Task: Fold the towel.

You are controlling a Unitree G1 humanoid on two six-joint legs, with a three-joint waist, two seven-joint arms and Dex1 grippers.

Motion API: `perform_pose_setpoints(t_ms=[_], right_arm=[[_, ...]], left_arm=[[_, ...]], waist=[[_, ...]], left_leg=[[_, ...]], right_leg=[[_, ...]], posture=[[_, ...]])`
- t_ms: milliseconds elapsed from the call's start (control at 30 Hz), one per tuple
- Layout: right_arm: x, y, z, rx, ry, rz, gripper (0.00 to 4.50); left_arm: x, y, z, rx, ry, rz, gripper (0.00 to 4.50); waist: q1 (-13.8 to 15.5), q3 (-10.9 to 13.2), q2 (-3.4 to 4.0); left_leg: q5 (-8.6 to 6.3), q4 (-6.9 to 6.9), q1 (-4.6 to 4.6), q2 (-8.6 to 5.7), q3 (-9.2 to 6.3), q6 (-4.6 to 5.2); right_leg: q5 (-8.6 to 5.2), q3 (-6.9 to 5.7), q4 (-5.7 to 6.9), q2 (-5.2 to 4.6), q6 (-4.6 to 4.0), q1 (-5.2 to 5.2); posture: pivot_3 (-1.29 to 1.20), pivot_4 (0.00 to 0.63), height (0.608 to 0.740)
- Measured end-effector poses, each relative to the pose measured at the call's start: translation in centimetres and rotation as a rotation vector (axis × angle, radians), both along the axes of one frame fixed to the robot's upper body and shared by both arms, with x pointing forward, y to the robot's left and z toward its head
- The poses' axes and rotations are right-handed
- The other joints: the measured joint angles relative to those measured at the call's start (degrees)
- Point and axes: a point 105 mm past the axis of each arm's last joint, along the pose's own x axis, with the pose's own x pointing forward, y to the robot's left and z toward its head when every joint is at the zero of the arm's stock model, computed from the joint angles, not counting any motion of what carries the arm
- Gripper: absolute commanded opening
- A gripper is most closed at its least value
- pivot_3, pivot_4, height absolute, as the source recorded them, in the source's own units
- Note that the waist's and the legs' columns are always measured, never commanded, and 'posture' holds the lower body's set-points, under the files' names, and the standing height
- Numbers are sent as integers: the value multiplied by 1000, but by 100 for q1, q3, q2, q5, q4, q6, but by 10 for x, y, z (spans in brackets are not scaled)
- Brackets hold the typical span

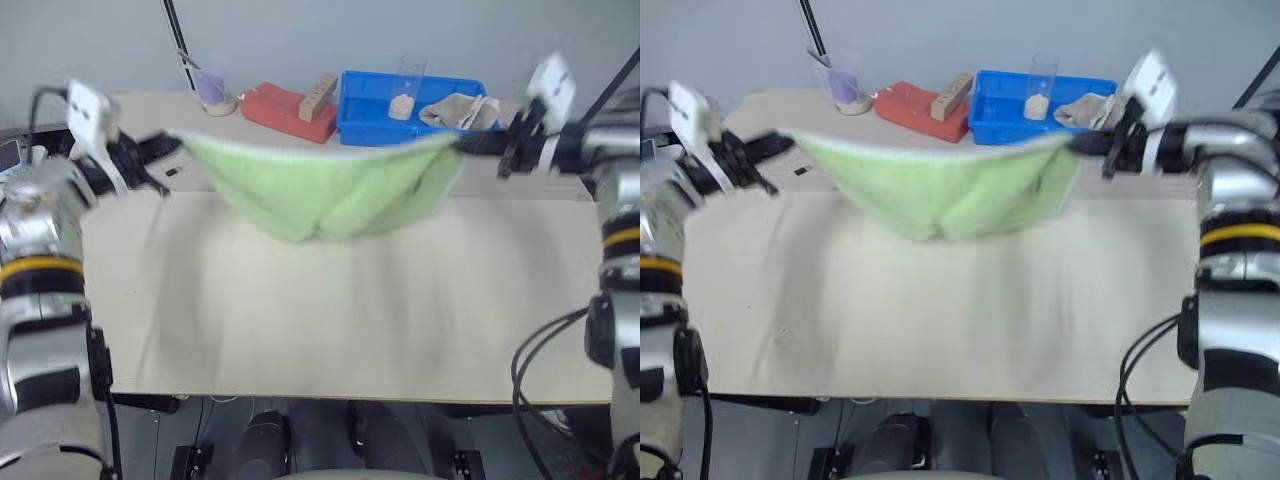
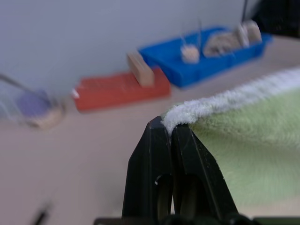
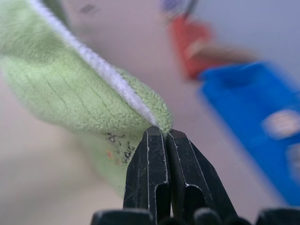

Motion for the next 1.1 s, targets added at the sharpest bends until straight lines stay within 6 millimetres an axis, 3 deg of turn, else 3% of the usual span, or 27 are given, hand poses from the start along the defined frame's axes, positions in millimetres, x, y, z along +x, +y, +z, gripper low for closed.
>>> perform_pose_setpoints(t_ms=[100, 167, 233, 333, 433, 533, 667, 700, 800, 900, 1000, 1100], right_arm=[[-6, -4, 21, -30, -79, 13, 56], [-8, -5, 16, -57, -75, 37, 56], [-14, -6, -1, -116, -58, 75, 56], [-26, -13, -43, -206, 16, 115, 56], [-46, -16, -97, -261, 140, 170, 56], [-82, -13, -147, -316, 276, 240, 56], [-121, -9, -189, -346, 425, 292, 56], [-131, -9, -198, -359, 463, 303, 56], [-153, -11, -213, -381, 545, 327, 56], [-169, -21, -218, -409, 627, 331, 56], [-170, -22, -214, -389, 651, 324, 56], [-153, -19, -198, -306, 629, 270, 56]], left_arm=[[-1, 3, 26, 38, -72, 6, 0], [-2, 6, 23, 76, -63, 2, 0], [-6, 11, 5, 129, -19, -14, 0], [-17, 24, -40, 214, 98, -28, 0], [-39, 34, -100, 288, 253, -63, 0], [-78, 35, -159, 397, 404, -142, 0], [-120, 36, -204, 449, 551, -200, 0], [-128, 37, -206, 460, 558, -203, 0], [-147, 38, -212, 476, 603, -221, 0], [-161, 35, -217, 450, 634, -240, 0], [-164, 32, -217, 426, 650, -245, 0], [-159, 32, -212, 382, 666, -226, 0]], waist=[[-43, -1, 2], [-69, -1, 2], [-82, -2, 3], [-84, -3, 5], [-79, -2, 6], [-65, -2, 7], [-43, 0, 4], [-40, 0, 4], [-40, 3, 7], [-38, 3, 7], [-42, 3, 7], [-76, 4, 6]], left_leg=[[-17, -12, -15, -2, -1, 17], [-24, -12, -23, -6, 3, 20], [-28, -13, -29, -6, 3, 22], [-30, -10, -38, -2, 2, 23], [-29, -1, -46, 2, 3, 20], [-27, 13, -48, 5, 7, 18], [-27, 36, -32, -1, 16, 16], [-21, 38, -20, 4, 19, 8], [-13, 36, 66, 8, 24, 2], [-9, 33, 82, 14, 25, -6], [-7, 32, 89, 15, 27, -8], [-6, 32, 82, 16, 29, -8]], right_leg=[[-6, -5, -5, -7, 11, 0], [-12, -6, -9, -16, 20, -5], [-15, -7, -12, -18, 25, -8], [-17, -7, -1, -19, 27, -22], [-17, -8, 20, -18, 26, -38], [-18, -7, 59, -24, 21, -55], [-35, -5, 58, -28, 21, -54], [-54, -5, 62, -27, 51, -45], [-79, -5, 72, -27, 16, 18], [-84, -6, 72, -24, 10, 25], [-83, -6, 77, -19, 10, 24], [-82, -6, 82, -15, 11, 16]], posture=[[0, 150, 714], [0, 150, 714], [0, 150, 714], [0, 150, 714], [0, 150, 714], [0, 150, 714], [0, 150, 714], [0, 150, 714], [0, 150, 714], [0, 150, 714], [0, 150, 714], [0, 150, 714]])
